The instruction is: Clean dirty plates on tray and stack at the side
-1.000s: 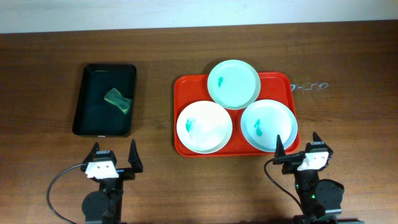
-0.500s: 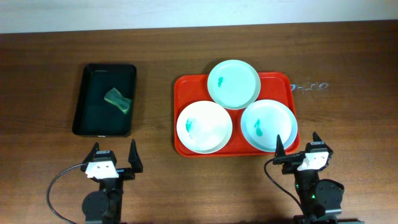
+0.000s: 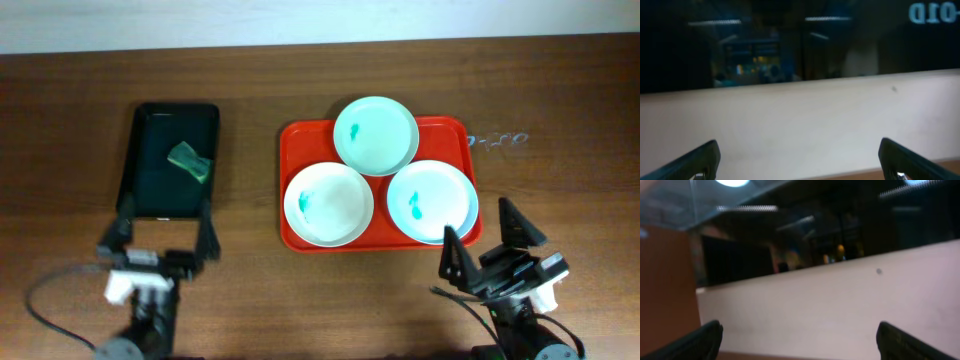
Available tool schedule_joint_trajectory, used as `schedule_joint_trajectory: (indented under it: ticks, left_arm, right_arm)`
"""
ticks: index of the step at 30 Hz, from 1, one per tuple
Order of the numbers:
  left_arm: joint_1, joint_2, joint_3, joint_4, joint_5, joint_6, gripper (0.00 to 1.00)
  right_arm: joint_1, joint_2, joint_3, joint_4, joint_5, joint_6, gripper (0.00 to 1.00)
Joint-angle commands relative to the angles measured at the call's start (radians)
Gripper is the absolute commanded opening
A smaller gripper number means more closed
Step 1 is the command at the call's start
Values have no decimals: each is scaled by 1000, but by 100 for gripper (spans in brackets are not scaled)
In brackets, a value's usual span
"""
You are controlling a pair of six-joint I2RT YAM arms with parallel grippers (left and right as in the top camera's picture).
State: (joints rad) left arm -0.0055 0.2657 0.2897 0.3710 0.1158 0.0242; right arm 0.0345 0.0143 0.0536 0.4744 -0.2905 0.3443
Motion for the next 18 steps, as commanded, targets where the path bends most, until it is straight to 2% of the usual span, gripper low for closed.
schedule_joint_trajectory:
  ticks: [1, 2, 3, 4, 6, 8, 9, 10, 12, 14, 16, 18]
  left_arm:
    - [-2, 406, 473, -257, -81, 71, 99]
    - [-2, 547, 641, -431, -24, 72, 99]
    - [-3, 736, 882, -685, 100, 71, 99]
    - [-3, 873, 1048, -891, 151, 72, 99]
    - [3, 1052, 1254, -1086, 76, 63, 99]
    - [35, 1216, 1430, -1259, -123, -194, 99]
    - [74, 1313, 1508, -1336, -150, -311, 99]
    - [106, 1379, 1538, -1354, -124, -369, 99]
    - [156, 1472, 1540, -1360, -29, -380, 99]
    - [201, 1579, 1540, -1371, 80, -380, 99]
    - [210, 1678, 1540, -1371, 86, -399, 99]
    - [199, 1784, 1540, -1355, 87, -436, 99]
  right_arm:
    - [3, 82, 200, -223, 66, -47, 99]
    - [3, 140, 285, -350, 66, -53, 98]
    - [4, 258, 435, -573, 58, -55, 98]
    - [4, 376, 571, -759, 35, -80, 98]
    - [4, 563, 768, -1002, -28, -148, 98]
    - [4, 782, 969, -1156, -117, -163, 99]
    - [5, 869, 1036, -1187, -222, -160, 98]
    - [5, 945, 1085, -1231, -314, -161, 98]
    - [5, 1081, 1121, -1226, -404, -160, 98]
    - [9, 1220, 1123, -1242, -408, -161, 97]
    - [45, 1298, 1123, -1246, -261, -119, 89]
    - [113, 1358, 1123, -1246, -45, -18, 88]
